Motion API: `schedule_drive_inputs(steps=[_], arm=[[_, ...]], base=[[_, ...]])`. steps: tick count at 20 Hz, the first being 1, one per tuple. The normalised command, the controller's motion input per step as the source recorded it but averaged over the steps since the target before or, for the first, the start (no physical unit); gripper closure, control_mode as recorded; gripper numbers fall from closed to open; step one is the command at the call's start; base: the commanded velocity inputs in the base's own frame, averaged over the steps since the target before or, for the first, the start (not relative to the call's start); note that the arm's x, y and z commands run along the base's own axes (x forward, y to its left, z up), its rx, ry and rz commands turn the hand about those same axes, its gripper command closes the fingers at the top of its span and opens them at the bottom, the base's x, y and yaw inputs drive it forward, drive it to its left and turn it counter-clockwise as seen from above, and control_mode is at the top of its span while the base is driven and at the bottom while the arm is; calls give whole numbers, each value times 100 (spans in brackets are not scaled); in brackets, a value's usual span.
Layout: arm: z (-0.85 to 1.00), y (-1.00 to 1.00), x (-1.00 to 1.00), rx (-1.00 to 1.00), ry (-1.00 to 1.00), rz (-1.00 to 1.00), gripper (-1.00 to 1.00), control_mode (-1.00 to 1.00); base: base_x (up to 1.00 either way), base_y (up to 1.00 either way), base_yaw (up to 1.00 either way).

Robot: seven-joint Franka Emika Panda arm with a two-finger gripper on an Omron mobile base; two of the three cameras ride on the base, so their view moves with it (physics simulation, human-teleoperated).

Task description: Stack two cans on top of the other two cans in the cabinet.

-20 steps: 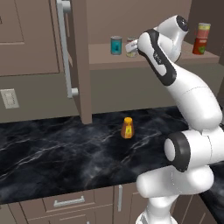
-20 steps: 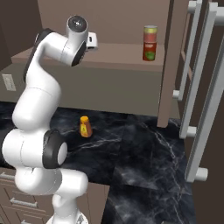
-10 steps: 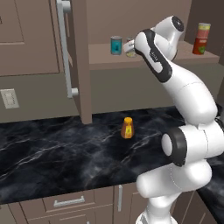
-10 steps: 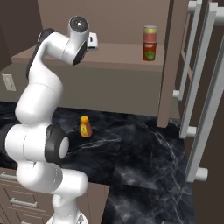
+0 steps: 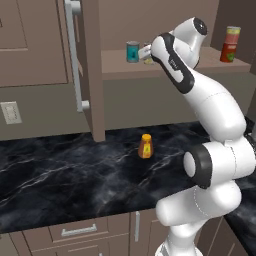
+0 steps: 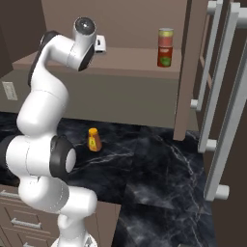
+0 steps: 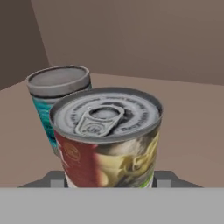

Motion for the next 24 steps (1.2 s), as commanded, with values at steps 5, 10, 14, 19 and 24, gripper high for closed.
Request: schedule_drive_inputs(steps=[5,10,14,19,24], arm=[[26,5,-25,1,-1,0,100,-100],[27,4,-14,5,-2,0,100,-100],[22,4,0,1,-2,0,100,-100],[27,3,0,0,-3,0,100,-100],[29,8,0,0,-7,0,100,-100]], base=[[0,0,0],[0,0,0],[0,0,0],[0,0,0],[0,0,0]])
